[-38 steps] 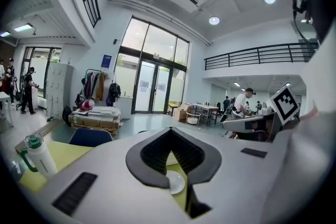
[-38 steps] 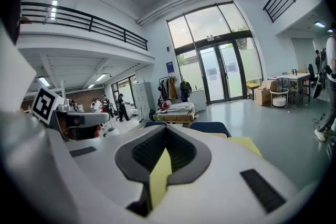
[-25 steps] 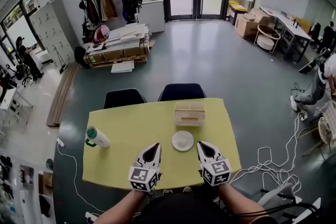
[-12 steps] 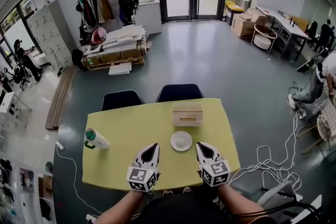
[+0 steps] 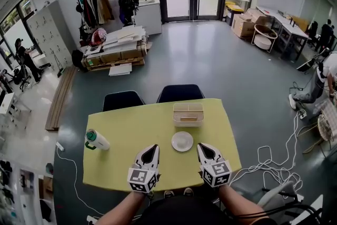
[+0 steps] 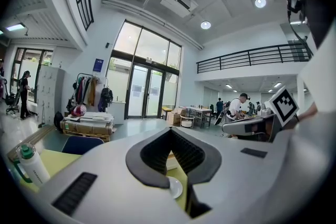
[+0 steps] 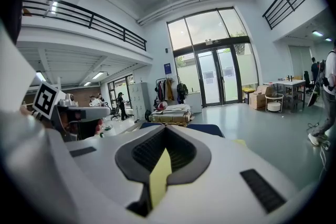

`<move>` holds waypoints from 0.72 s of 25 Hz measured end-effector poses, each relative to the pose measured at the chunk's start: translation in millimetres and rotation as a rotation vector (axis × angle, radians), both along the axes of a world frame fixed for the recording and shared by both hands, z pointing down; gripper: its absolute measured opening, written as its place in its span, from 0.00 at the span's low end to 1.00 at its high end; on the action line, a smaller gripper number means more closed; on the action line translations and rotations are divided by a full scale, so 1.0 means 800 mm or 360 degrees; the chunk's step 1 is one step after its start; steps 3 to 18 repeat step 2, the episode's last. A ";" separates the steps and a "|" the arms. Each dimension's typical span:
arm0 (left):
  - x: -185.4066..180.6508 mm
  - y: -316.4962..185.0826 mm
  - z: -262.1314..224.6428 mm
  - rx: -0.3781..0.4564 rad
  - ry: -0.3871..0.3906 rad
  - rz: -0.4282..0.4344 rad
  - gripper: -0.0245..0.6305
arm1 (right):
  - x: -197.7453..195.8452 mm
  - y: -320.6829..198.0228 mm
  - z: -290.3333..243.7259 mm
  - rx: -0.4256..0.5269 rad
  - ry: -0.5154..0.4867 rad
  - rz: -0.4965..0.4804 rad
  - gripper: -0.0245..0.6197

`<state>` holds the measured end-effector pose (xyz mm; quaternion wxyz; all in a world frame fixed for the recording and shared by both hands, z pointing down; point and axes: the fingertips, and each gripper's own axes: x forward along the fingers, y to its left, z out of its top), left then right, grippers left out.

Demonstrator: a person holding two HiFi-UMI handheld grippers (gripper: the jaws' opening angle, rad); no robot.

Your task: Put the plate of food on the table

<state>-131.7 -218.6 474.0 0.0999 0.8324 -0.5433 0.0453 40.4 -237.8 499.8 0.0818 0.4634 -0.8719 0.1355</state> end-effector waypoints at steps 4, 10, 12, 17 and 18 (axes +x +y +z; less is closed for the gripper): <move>0.000 0.001 0.000 -0.0003 0.0006 -0.0003 0.05 | 0.000 0.000 0.001 -0.0001 -0.0002 0.0005 0.05; 0.000 0.001 0.000 -0.0003 0.0006 -0.0003 0.05 | 0.000 0.000 0.001 -0.0001 -0.0002 0.0005 0.05; 0.000 0.001 0.000 -0.0003 0.0006 -0.0003 0.05 | 0.000 0.000 0.001 -0.0001 -0.0002 0.0005 0.05; 0.000 0.001 0.000 -0.0003 0.0006 -0.0003 0.05 | 0.000 0.000 0.001 -0.0001 -0.0002 0.0005 0.05; 0.000 0.001 0.000 -0.0003 0.0006 -0.0003 0.05 | 0.000 0.000 0.001 -0.0001 -0.0002 0.0005 0.05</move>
